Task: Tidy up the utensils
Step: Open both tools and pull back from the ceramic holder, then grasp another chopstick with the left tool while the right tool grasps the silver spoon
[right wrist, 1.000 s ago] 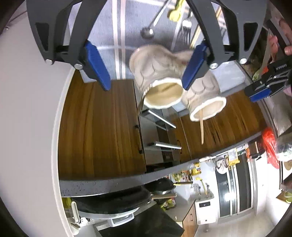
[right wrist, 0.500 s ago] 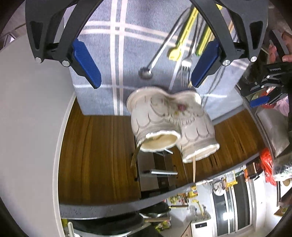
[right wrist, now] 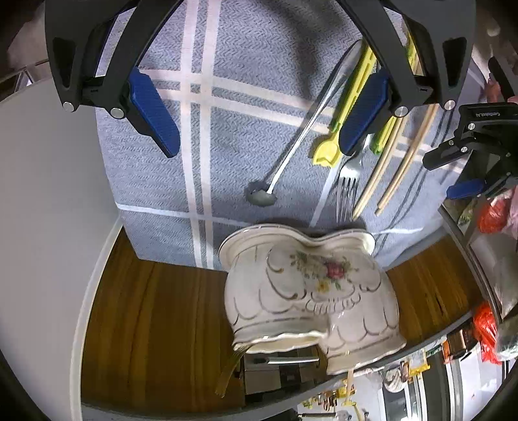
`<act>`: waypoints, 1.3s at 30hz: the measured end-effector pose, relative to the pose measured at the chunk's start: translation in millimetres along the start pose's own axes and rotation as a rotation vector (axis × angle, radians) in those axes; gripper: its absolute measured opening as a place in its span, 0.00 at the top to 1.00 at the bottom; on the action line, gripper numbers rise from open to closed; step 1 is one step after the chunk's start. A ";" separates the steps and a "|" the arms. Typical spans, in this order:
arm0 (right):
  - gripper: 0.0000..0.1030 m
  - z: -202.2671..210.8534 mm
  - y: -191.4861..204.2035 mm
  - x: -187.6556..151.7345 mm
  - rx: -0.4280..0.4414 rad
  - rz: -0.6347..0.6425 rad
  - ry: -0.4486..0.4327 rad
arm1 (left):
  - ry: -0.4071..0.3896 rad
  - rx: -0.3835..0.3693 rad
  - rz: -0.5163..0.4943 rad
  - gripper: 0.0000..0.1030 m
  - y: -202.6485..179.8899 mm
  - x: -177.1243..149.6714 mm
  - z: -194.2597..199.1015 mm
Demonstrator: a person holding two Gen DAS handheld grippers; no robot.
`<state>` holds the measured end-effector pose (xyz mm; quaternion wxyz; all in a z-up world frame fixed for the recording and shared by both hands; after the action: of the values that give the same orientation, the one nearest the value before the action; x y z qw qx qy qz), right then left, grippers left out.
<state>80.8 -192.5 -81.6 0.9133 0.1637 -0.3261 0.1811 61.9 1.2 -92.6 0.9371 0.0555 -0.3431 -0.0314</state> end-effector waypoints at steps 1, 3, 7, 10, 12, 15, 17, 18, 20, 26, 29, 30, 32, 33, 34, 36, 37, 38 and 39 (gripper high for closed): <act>0.10 -2.5 0.0 -0.8 -0.001 0.003 0.008 | 0.006 0.005 -0.006 0.14 -0.9 -1.3 -1.1; 0.13 -5.6 0.6 -3.8 0.002 0.002 0.023 | 0.014 0.009 -0.012 0.14 -2.2 -3.3 -2.9; 0.19 -10.2 1.7 -9.7 0.006 0.000 0.044 | 0.029 0.011 -0.023 0.18 -5.3 -5.4 -7.4; 0.26 -12.8 2.5 -11.2 0.003 0.005 0.056 | 0.031 0.015 -0.030 0.22 -5.9 -5.1 -7.5; 0.30 -14.8 3.3 -10.9 0.006 0.005 0.061 | 0.028 0.013 -0.038 0.28 -6.6 -3.9 -7.6; 0.38 -20.7 6.2 -8.4 0.005 0.005 0.077 | 0.034 0.026 -0.061 0.47 -11.7 0.7 -9.9; 0.43 -24.5 8.2 -4.0 -0.010 0.013 0.083 | 0.033 0.030 -0.082 0.57 -15.0 5.5 -11.4; 0.47 -27.2 9.0 -1.2 -0.018 0.014 0.088 | 0.035 0.028 -0.093 0.62 -17.5 8.1 -12.2; 0.53 -32.2 10.3 4.5 -0.038 0.020 0.095 | 0.036 0.031 -0.104 0.64 -20.3 11.5 -14.1; 0.76 -43.4 13.5 18.6 -0.034 0.012 0.103 | 0.046 0.020 -0.103 0.68 -23.8 23.5 -24.0; 0.90 -43.3 12.5 19.3 -0.023 0.002 0.103 | 0.057 0.001 -0.083 0.81 -21.9 27.0 -28.0; 0.92 -42.5 11.9 18.7 -0.019 0.000 0.102 | 0.054 0.013 -0.093 0.89 -21.8 27.8 -28.5; 0.94 -39.6 8.8 16.5 0.003 -0.016 0.097 | 0.045 0.019 -0.111 0.92 -22.2 26.9 -28.7; 0.97 -36.4 7.2 15.2 0.024 -0.031 0.088 | 0.039 0.017 -0.120 0.93 -22.4 26.1 -27.9; 0.97 -32.3 6.3 14.0 0.036 -0.035 0.076 | 0.035 0.013 -0.126 0.95 -22.1 24.9 -27.1; 0.97 -23.2 5.2 10.4 0.042 -0.025 0.051 | 0.033 0.004 -0.125 0.95 -20.8 22.7 -24.8; 0.97 -18.4 4.8 8.7 0.047 -0.023 0.037 | 0.030 -0.005 -0.122 0.95 -20.3 20.8 -22.9; 0.97 -15.5 3.9 8.5 0.060 -0.025 0.023 | 0.027 -0.020 -0.111 0.95 -18.1 19.1 -20.7; 0.97 -10.4 4.1 8.2 0.079 -0.026 0.005 | 0.023 -0.034 -0.097 0.95 -15.7 17.8 -19.0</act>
<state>90.5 -182.7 -83.1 0.9091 0.2035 -0.3142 0.1825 87.4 -14.6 -97.6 0.9392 0.0567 -0.3285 -0.0820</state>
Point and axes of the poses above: each gripper's, at about its wrist camera, not at the fingertips, and z roughly against the way its jaws point, y to its left, x to its top, the point moved 6 cm from there along -z, roughly the way its jaws point, and after that the axes turned 8 degrees about x, right-handed, at the moved point
